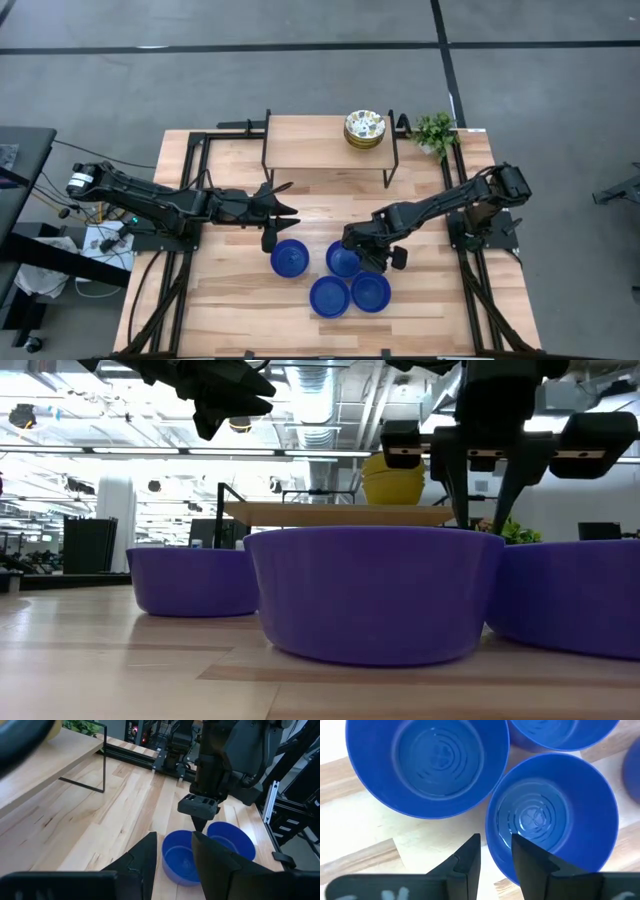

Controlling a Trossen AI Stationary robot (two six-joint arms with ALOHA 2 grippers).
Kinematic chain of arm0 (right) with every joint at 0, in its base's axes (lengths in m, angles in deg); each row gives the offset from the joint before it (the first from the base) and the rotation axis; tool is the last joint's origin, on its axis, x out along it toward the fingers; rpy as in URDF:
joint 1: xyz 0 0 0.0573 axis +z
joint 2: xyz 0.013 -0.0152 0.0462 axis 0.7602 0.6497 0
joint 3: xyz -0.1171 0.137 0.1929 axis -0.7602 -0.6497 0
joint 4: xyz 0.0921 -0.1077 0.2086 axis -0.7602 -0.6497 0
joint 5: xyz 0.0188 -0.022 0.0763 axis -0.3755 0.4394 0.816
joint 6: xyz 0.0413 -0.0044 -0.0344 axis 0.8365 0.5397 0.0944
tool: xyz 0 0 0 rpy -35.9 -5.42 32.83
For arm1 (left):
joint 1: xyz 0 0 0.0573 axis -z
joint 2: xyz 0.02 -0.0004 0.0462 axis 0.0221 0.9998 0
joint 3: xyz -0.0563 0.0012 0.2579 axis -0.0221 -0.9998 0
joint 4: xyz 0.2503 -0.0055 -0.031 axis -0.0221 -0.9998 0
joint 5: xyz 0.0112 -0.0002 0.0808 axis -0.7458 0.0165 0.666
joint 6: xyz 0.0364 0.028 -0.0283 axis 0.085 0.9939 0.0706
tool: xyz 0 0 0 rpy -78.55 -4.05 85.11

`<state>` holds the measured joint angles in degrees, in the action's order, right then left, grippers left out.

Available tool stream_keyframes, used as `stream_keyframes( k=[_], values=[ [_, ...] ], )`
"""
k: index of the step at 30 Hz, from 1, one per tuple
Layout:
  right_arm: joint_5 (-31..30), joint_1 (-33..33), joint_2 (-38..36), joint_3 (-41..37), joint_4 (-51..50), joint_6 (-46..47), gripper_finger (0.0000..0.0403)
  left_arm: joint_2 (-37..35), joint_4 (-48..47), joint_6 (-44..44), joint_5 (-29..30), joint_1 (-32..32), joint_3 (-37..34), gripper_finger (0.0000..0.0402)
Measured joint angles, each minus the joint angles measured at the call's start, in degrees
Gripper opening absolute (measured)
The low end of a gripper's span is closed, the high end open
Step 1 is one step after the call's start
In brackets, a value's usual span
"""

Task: Pick & Place Mini bowls
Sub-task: Put the blue bowl on the shelf

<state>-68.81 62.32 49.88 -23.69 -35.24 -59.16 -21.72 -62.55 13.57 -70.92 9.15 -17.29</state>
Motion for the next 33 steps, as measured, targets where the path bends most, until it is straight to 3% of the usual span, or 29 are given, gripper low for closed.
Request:
stream_keyframes(
  k=[33],
  values=[
    [-4.5,0.2,0.1,-4.6,5.2,-3.3,0.0100,0.0,0.3,-0.1,0.0,0.0,0.0,0.0121]
  ],
)
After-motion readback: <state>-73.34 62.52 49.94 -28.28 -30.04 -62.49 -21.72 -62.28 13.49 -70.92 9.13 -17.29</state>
